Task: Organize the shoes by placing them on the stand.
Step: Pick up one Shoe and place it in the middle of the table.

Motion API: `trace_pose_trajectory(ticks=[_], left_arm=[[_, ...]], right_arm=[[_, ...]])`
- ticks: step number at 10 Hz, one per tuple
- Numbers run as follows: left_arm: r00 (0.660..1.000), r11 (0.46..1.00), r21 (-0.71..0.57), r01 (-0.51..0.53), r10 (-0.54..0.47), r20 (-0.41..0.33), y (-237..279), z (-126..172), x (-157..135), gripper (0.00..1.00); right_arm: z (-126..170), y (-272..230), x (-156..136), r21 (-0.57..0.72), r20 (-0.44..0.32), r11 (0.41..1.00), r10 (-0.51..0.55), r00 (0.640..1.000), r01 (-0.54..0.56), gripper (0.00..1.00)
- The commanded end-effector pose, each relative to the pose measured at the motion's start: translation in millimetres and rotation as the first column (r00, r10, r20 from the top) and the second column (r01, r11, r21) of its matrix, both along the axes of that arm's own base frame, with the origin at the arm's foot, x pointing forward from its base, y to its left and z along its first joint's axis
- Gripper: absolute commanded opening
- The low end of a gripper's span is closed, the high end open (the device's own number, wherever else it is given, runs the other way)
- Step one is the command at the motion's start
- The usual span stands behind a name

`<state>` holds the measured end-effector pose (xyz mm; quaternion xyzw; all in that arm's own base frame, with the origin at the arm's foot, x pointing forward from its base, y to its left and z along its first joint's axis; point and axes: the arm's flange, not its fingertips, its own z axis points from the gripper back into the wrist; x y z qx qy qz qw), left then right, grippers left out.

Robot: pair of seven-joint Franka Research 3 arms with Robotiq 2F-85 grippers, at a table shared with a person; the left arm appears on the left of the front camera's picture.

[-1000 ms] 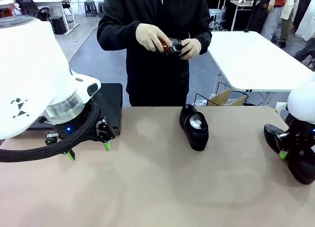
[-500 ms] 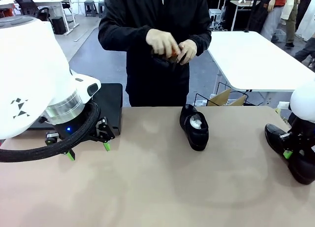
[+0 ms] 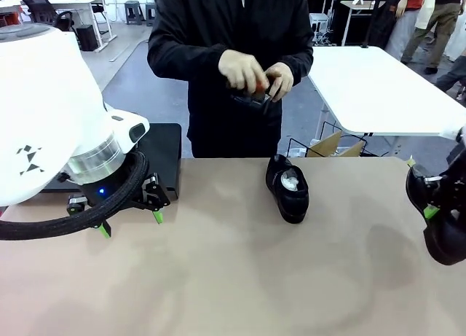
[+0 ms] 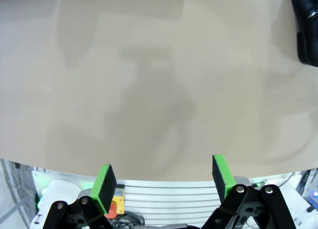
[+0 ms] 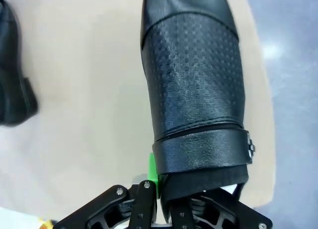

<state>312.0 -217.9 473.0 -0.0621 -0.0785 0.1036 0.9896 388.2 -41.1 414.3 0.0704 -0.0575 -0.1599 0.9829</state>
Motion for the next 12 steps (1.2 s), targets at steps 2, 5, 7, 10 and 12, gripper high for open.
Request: trace_pose_trajectory(ticks=[2, 5, 7, 10, 12], left_arm=[[1.0, 1.0, 0.012, 0.013, -0.013, 0.0, 2, 2, 2, 1.0], [1.0, 1.0, 0.012, 0.013, -0.013, 0.0, 2, 2, 2, 1.0], [1.0, 1.0, 0.012, 0.013, -0.013, 0.0, 2, 2, 2, 1.0], [1.0, 1.0, 0.012, 0.013, -0.013, 0.0, 2, 2, 2, 1.0], [1.0, 1.0, 0.012, 0.013, -0.013, 0.0, 2, 2, 2, 1.0]], right_arm=[[0, 0, 0, 0.0, 0.0, 1.0, 0.0, 1.0, 0.0, 0.0], [0, 0, 0, 0.0, 0.0, 1.0, 0.0, 1.0, 0.0, 0.0], [22, 1, -27, 0.106, 0.089, 0.994, -0.051, 0.995, 0.042, 0.0], [56, 105, -75, 0.186, 0.135, 0.973, 0.111, 0.985, -0.136, 0.0], [41, 151, -88, 0.214, 0.023, 0.974, 0.074, 0.997, -0.077, 0.0]])
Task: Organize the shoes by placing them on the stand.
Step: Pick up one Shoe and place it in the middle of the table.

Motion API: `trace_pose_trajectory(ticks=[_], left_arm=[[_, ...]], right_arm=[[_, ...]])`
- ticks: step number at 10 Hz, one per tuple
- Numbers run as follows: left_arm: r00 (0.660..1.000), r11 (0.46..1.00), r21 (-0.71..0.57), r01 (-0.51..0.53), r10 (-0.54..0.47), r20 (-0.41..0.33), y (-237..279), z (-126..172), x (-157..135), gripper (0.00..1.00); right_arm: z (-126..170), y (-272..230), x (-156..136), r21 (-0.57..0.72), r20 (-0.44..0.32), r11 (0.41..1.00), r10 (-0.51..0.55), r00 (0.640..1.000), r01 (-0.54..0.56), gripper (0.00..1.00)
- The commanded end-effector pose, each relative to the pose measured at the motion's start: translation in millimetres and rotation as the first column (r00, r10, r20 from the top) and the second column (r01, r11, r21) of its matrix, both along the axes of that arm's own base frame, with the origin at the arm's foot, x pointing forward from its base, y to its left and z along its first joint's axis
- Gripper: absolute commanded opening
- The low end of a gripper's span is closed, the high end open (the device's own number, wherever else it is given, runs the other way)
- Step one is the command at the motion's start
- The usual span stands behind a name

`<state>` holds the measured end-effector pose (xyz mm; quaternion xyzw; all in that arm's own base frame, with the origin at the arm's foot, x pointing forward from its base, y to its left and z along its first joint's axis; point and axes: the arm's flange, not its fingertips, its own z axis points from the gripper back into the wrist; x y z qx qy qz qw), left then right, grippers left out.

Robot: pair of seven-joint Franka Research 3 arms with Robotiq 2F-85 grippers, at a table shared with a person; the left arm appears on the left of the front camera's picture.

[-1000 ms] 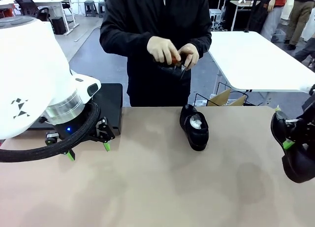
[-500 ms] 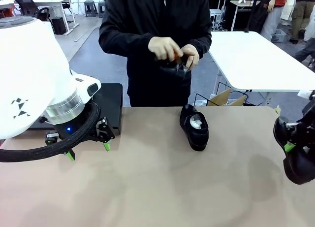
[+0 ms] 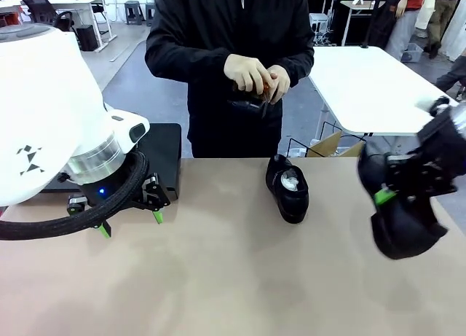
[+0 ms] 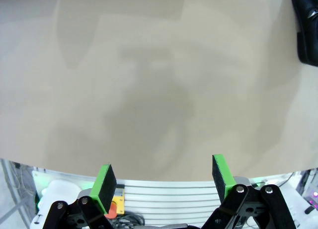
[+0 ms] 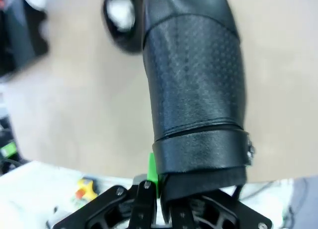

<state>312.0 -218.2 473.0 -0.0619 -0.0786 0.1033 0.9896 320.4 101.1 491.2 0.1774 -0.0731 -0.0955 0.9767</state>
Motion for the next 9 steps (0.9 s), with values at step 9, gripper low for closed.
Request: trace_pose_trajectory(ticks=[9], left_arm=[[1.0, 1.0, 0.012, 0.012, -0.012, 0.0, 2, 2, 2, 1.0]], right_arm=[[-51, 174, -60, -0.263, -0.026, 0.954, 0.145, 0.989, -0.146, 0.0]])
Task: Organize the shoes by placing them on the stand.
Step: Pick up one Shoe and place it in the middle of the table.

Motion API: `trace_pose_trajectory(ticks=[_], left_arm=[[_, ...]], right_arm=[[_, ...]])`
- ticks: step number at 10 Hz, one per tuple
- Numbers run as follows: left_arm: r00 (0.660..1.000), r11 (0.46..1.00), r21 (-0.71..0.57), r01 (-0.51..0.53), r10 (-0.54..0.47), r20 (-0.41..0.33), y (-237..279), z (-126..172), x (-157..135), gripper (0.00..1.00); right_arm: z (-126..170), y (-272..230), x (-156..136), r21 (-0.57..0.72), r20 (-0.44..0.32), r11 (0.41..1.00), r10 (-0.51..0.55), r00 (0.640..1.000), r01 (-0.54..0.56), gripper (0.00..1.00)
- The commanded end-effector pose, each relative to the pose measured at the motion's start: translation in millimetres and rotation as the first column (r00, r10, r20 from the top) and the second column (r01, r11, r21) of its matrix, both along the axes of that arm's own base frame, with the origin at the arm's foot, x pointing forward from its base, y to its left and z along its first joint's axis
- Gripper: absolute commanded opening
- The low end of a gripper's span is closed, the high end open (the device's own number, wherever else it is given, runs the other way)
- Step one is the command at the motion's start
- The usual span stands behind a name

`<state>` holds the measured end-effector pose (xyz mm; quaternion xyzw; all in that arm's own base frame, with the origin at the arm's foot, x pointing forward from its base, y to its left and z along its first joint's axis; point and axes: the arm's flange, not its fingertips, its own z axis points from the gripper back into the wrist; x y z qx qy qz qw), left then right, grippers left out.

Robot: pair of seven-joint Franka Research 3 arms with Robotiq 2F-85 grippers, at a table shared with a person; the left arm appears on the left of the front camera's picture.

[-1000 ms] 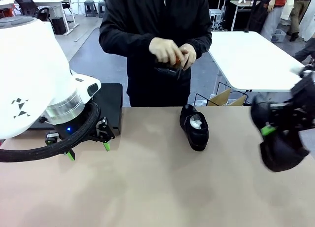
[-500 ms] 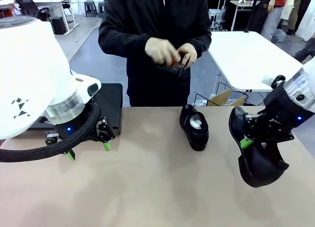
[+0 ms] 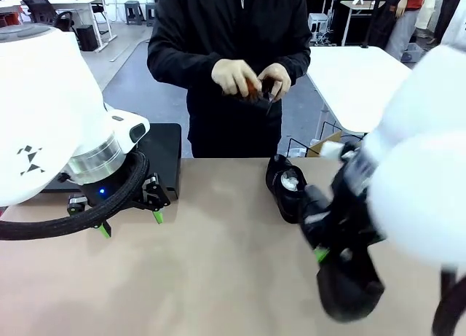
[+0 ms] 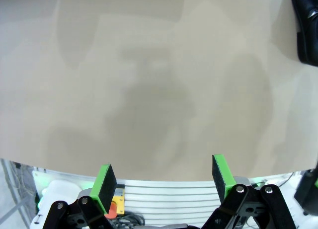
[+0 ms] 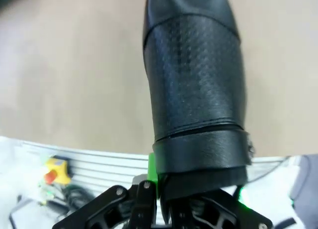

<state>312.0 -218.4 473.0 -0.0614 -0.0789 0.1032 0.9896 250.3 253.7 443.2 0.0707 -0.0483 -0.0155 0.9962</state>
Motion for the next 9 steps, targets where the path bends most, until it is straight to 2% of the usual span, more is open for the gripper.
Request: trace_pose_trajectory(ticks=[1, 3, 6, 9], left_arm=[[1.0, 1.0, 0.011, 0.012, -0.012, -0.001, 2, 2, 2, 1.0], [1.0, 1.0, 0.011, 0.012, -0.012, -0.001, 2, 2, 2, 1.0], [1.0, 1.0, 0.011, 0.012, -0.012, -0.001, 2, 2, 2, 1.0], [1.0, 1.0, 0.011, 0.012, -0.012, -0.001, 2, 2, 2, 1.0]], right_arm=[[-17, 39, 5, -0.086, 0.048, 0.996, 0.004, 0.999, 0.0, 0.0], [-44, 58, 9, -0.093, 0.027, 0.995, -0.027, 0.999, 0.029, 0.0], [-71, 64, 35, -0.083, 0.019, 0.995, -0.054, 0.998, 0.056, 0.0], [-84, 74, 52, -0.07, -0.02, 0.997, 0.014, 1.0, -0.016, 0.0]])
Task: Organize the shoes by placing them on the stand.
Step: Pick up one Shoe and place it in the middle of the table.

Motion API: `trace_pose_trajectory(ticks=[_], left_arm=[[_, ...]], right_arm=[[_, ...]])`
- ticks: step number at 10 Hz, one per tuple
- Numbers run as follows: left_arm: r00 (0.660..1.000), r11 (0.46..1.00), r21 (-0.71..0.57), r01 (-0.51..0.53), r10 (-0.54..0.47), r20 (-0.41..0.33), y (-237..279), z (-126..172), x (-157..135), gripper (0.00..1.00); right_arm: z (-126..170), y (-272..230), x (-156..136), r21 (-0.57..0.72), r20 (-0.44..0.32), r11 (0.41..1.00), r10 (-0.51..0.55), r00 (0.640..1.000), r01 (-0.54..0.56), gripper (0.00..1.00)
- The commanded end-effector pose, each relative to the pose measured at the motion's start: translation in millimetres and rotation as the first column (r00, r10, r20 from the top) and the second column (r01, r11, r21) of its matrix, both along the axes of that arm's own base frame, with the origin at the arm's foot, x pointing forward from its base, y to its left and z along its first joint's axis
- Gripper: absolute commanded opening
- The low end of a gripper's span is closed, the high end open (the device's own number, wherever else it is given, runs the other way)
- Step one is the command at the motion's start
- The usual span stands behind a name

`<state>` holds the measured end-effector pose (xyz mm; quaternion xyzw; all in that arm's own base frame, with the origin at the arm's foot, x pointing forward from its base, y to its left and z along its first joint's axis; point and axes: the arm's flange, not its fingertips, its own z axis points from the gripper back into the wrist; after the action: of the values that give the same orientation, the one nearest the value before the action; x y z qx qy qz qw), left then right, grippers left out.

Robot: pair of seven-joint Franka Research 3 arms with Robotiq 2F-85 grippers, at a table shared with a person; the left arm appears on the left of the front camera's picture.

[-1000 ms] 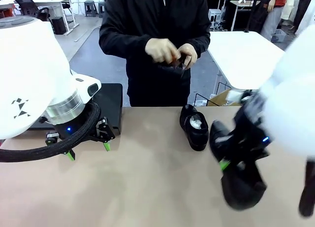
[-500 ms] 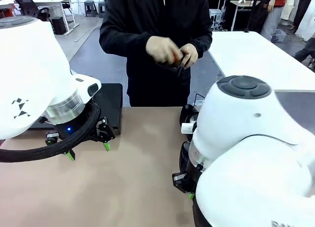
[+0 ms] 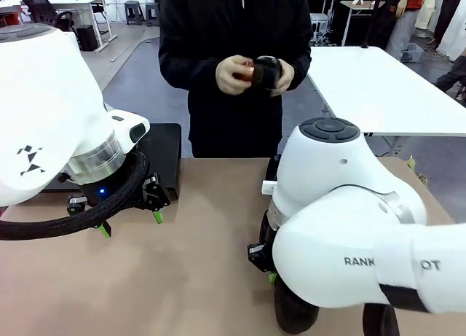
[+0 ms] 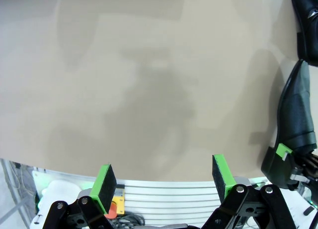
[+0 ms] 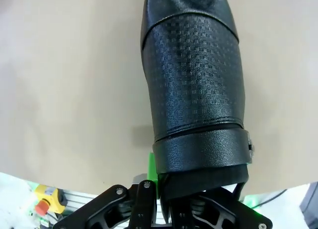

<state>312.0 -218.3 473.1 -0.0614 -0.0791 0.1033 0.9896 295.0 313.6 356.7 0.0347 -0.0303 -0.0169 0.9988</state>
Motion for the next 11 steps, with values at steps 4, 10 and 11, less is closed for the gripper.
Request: trace_pose_trajectory(ticks=[4, 10, 11], left_arm=[[1.0, 1.0, 0.011, 0.012, -0.012, -0.001, 2, 2, 2, 1.0], [1.0, 1.0, 0.011, 0.012, -0.012, -0.001, 2, 2, 2, 1.0], [1.0, 1.0, 0.011, 0.012, -0.012, -0.001, 2, 2, 2, 1.0]], right_arm=[[-10, 14, 15, 0.022, 0.005, 1.0, -0.002, 1.0, 0.002, 0.37], [19, 4, -2, 0.093, -0.051, 0.995, -0.019, 0.999, 0.024, 1.0], [29, 0, -11, 0.118, -0.083, 0.993, 0.008, 0.997, 0.002, 1.0]])
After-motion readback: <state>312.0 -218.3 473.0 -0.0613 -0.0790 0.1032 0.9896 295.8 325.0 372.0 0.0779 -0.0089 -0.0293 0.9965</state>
